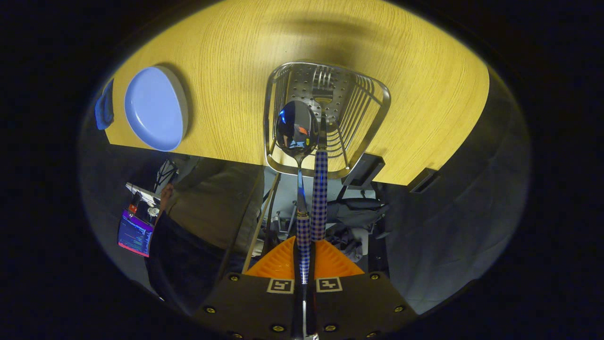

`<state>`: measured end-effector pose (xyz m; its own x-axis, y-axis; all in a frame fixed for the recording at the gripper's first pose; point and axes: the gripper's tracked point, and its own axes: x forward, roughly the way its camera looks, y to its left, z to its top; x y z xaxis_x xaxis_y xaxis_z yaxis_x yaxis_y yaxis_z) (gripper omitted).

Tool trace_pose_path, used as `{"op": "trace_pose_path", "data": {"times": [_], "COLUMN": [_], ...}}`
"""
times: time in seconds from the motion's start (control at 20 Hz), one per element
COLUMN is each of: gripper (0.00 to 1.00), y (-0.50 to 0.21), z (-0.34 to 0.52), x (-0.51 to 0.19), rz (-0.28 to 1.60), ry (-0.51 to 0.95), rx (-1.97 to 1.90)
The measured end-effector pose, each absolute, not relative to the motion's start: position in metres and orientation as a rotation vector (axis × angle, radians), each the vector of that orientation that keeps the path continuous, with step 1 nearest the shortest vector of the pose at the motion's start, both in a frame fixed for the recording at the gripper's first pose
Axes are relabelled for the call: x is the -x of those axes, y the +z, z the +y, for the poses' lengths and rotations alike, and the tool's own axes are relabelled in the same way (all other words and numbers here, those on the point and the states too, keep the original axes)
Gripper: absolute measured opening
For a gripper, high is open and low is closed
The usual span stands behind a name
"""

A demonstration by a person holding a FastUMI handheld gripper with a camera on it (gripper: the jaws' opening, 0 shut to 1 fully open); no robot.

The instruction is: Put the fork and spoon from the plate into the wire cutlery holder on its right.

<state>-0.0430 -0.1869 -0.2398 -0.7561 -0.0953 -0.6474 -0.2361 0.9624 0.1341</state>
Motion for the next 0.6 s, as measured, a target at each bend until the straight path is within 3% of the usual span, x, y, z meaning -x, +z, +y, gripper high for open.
{"op": "trace_pose_path", "data": {"times": [0.6], "gripper": [0.03], "y": [-0.252], "z": [-0.190], "x": [0.011], "rz": [2.471], "ry": [0.199], "rx": [0.243]}}
